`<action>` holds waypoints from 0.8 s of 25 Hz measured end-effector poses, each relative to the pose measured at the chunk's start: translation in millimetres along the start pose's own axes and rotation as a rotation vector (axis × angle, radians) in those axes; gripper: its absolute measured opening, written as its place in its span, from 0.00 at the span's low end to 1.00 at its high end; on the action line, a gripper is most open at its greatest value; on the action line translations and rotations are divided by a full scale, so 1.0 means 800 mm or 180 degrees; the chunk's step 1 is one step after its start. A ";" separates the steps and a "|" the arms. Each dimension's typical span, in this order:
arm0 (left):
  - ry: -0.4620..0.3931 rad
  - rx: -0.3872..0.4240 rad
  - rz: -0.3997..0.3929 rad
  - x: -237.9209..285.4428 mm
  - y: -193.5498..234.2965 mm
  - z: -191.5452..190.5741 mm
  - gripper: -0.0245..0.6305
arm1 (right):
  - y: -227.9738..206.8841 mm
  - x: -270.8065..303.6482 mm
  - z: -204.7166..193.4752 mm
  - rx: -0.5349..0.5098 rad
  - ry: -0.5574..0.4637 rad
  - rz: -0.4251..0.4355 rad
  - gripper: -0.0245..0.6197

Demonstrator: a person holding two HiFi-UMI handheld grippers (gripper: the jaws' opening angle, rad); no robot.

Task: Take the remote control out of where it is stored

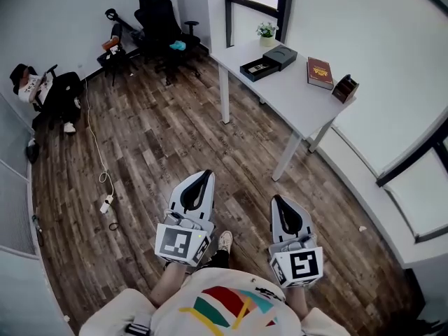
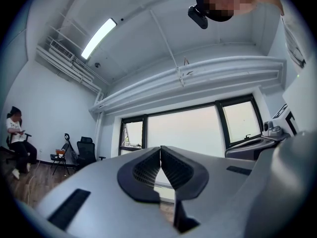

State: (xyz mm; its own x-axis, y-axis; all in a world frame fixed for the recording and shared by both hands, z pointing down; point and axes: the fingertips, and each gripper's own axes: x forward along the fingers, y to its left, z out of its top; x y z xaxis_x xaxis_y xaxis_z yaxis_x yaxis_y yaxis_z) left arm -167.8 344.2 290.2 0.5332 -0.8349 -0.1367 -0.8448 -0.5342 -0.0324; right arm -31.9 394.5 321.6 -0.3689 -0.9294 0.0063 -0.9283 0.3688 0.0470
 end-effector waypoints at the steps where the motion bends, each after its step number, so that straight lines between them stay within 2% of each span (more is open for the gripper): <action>1: -0.0025 0.0009 -0.0006 0.012 0.009 0.002 0.05 | -0.006 0.014 0.001 0.0026 -0.0004 -0.0009 0.03; 5: -0.0037 0.0068 -0.0054 0.060 0.045 0.004 0.05 | -0.025 0.074 0.007 0.0096 -0.0019 -0.0034 0.03; 12: -0.0009 0.0012 -0.0067 0.116 0.117 -0.015 0.05 | -0.032 0.162 0.005 0.0076 -0.0010 -0.0095 0.03; 20: 0.0087 -0.0114 -0.0126 0.178 0.149 -0.036 0.05 | -0.060 0.219 0.004 0.0076 0.0064 -0.0243 0.03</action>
State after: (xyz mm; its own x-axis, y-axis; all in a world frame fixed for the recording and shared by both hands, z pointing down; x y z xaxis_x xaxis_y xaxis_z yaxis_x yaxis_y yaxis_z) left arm -191.2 157.9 295.1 0.5675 -0.8161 -0.1090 -0.8211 -0.5708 -0.0017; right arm -52.3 214.0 317.0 -0.2963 -0.9548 0.0237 -0.9546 0.2969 0.0242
